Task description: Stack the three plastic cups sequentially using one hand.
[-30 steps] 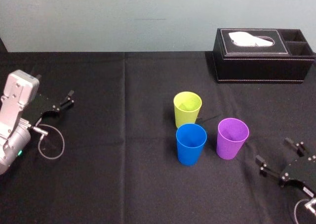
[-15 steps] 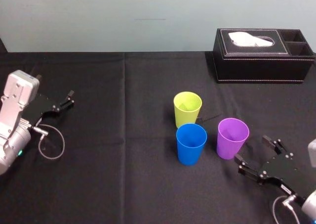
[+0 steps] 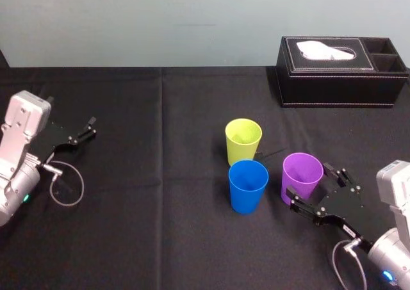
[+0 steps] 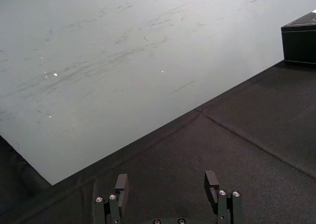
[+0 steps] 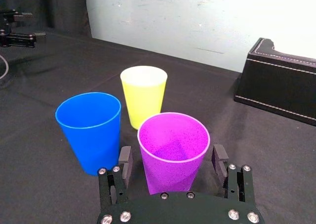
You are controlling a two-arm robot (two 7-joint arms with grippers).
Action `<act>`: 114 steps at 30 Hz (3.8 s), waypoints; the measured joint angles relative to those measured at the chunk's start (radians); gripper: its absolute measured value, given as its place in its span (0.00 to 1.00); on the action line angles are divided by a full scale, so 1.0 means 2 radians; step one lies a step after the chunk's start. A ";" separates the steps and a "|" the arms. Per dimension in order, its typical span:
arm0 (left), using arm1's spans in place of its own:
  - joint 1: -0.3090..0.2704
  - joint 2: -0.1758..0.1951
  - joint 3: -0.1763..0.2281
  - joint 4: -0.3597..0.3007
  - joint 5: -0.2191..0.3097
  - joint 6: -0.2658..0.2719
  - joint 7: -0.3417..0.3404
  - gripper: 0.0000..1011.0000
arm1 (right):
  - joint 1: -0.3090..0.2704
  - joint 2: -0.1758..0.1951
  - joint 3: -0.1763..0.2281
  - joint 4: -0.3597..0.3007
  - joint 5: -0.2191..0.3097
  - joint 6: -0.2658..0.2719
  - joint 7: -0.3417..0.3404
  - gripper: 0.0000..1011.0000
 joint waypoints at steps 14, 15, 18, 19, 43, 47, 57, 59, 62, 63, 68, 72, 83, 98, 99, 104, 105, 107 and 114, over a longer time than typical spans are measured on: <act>0.000 0.000 0.000 0.000 0.000 0.000 0.000 1.00 | 0.022 -0.037 0.005 0.019 -0.008 0.016 0.003 0.99; 0.000 0.000 0.000 0.000 0.000 0.000 0.000 1.00 | 0.023 -0.038 0.005 0.020 -0.008 0.017 0.004 0.99; 0.000 0.000 0.000 0.000 0.000 0.000 0.000 1.00 | 0.030 -0.045 0.006 0.024 -0.009 0.020 0.011 0.99; 0.000 0.000 0.000 0.000 0.000 0.000 0.000 1.00 | 0.032 -0.046 0.006 0.025 -0.010 0.021 0.012 0.99; 0.000 0.000 0.000 0.000 0.000 0.000 0.000 1.00 | 0.035 -0.078 0.027 0.036 -0.024 0.036 0.033 0.99; 0.000 0.000 0.000 0.000 0.000 0.000 0.000 1.00 | 0.034 -0.082 0.031 0.036 -0.026 0.036 0.037 0.99; 0.000 0.000 0.000 0.000 0.000 0.000 0.000 1.00 | 0.033 -0.087 0.035 0.037 -0.027 0.037 0.042 0.99; 0.000 0.000 0.000 0.000 0.000 0.000 0.000 1.00 | 0.033 -0.087 0.035 0.037 -0.027 0.037 0.041 0.99; 0.000 0.000 0.000 0.000 0.000 0.000 0.000 1.00 | 0.033 -0.087 0.034 0.037 -0.027 0.037 0.041 0.97; 0.000 0.000 0.000 0.000 0.000 0.000 0.000 1.00 | 0.033 -0.087 0.034 0.037 -0.027 0.037 0.041 0.96; 0.000 0.000 0.000 0.000 0.000 0.000 0.000 1.00 | 0.033 -0.086 0.034 0.037 -0.027 0.037 0.041 0.85; 0.000 0.000 0.000 0.000 0.000 0.000 0.000 1.00 | 0.033 -0.086 0.034 0.037 -0.026 0.037 0.041 0.77; 0.000 0.000 0.000 0.000 0.000 0.000 0.000 1.00 | 0.033 -0.087 0.040 0.033 -0.031 0.036 0.041 0.74; 0.000 0.000 0.000 0.000 0.000 0.000 0.000 1.00 | 0.087 -0.095 0.052 0.019 -0.036 0.071 0.053 0.74; 0.000 0.000 0.000 0.000 0.000 0.000 0.000 1.00 | 0.092 -0.096 0.051 0.019 -0.035 0.071 0.054 0.74; 0.000 0.000 0.000 0.000 0.000 0.000 0.000 1.00 | 0.129 -0.105 0.041 0.030 -0.026 0.074 0.066 0.74; 0.000 0.000 0.000 0.000 0.000 0.000 0.000 1.00 | 0.134 -0.107 0.039 0.032 -0.025 0.074 0.067 0.74; 0.000 0.000 0.000 0.000 0.000 0.000 0.000 1.00 | 0.147 -0.110 0.032 0.041 -0.021 0.073 0.072 0.74; 0.000 0.000 0.000 0.000 0.000 0.000 0.000 1.00 | 0.177 -0.117 0.010 0.066 -0.019 0.062 0.086 0.74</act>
